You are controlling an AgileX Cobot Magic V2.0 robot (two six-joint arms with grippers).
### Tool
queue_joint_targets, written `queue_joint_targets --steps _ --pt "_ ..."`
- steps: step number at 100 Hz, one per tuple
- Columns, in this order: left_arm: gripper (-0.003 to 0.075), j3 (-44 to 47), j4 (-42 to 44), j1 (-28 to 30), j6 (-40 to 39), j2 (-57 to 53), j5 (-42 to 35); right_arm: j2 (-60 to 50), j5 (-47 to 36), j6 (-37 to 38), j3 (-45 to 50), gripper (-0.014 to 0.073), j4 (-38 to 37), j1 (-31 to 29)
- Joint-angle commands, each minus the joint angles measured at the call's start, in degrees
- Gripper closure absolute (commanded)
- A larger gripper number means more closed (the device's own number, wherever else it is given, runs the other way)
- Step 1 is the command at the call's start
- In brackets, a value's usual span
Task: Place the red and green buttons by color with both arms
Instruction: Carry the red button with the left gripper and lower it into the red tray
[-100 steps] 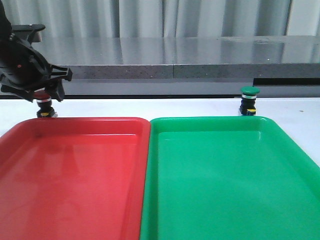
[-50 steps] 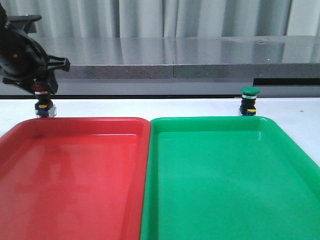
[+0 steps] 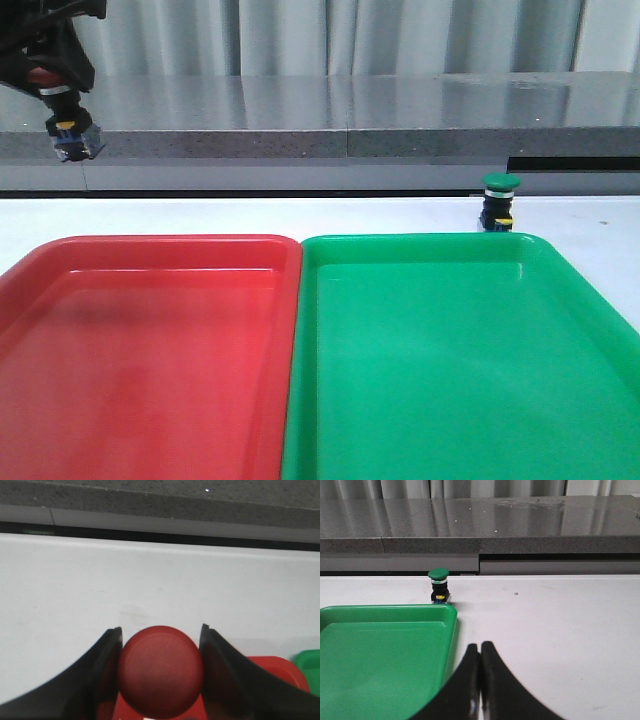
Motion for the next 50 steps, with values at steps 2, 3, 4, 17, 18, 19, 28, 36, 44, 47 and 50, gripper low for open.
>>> queue_joint_targets --steps 2,3,4,17,18,19,28,36,44,47,50 --pt "0.0575 2.91 -3.04 -2.37 -0.26 -5.11 -6.48 -1.12 -5.04 -0.49 -0.87 0.0662 -0.65 -0.40" --pt "0.0575 3.49 -3.23 -2.69 -0.26 -5.12 -6.77 -1.12 -5.04 -0.49 -0.87 0.0662 -0.65 -0.40" --pt "0.0575 3.77 -3.60 -2.85 -0.26 -5.26 -6.93 -1.12 -5.04 -0.49 -0.87 0.0662 -0.65 -0.40" --pt "0.0575 8.05 -6.60 -5.96 -0.26 -5.20 -10.71 -1.12 -5.04 -0.49 -0.87 0.0662 -0.65 -0.40" --pt "0.0575 8.23 -7.04 -6.10 -0.26 -5.19 -10.91 -1.12 -5.04 -0.49 -0.87 0.0662 -0.65 -0.40" --pt "0.0575 8.56 -7.22 -6.41 -0.26 -5.19 -11.34 -1.12 -5.04 -0.49 -0.87 0.0662 -0.65 -0.40" --pt "0.0575 10.02 -8.44 -8.15 -0.26 -5.11 -13.57 -1.12 -5.04 -0.49 -0.87 0.0662 -0.65 -0.40" --pt "0.0580 10.54 -8.55 -9.17 -0.26 -5.11 -14.85 -1.12 -5.04 -0.49 -0.87 0.0662 -0.65 -0.40" --pt "0.0598 10.54 -8.55 -9.44 -0.26 -4.97 -15.12 -1.12 -5.04 -0.49 -0.87 0.0662 -0.65 -0.40" --pt "0.0603 10.54 -8.55 -9.66 -0.26 -4.97 -15.28 -1.12 -5.04 -0.49 -0.87 0.0662 -0.65 -0.40" --pt "0.0608 10.54 -8.55 -9.70 -0.26 -4.84 -15.37 -1.12 -5.04 -0.49 -0.87 0.0662 -0.65 -0.40"
